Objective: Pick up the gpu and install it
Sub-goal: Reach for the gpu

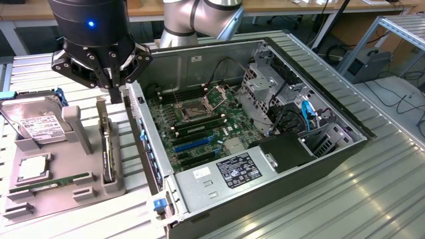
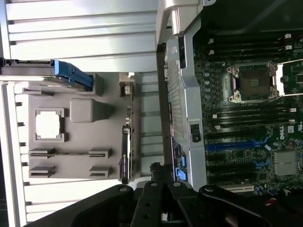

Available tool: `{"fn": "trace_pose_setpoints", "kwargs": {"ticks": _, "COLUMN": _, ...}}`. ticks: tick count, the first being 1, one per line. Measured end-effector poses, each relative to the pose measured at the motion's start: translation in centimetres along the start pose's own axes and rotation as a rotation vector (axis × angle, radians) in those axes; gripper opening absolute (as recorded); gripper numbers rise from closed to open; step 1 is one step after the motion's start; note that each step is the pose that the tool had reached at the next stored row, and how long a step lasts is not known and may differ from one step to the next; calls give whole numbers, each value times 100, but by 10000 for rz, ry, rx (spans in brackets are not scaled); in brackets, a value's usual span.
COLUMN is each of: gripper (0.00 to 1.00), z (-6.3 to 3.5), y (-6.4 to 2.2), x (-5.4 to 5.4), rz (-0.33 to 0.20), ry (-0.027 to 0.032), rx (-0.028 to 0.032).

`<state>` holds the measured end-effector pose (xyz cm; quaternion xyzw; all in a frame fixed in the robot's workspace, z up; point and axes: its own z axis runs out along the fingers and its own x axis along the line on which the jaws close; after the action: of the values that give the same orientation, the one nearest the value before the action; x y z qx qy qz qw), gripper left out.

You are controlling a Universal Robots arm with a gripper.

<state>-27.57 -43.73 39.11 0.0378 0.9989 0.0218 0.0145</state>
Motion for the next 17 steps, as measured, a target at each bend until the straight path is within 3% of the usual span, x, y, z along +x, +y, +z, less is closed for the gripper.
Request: {"fn": "trace_pose_setpoints", "kwargs": {"ticks": 17, "gripper": 11, "z": 12, "y": -110, "x": 102, "rz": 0, "ry": 0, "rx": 0}}
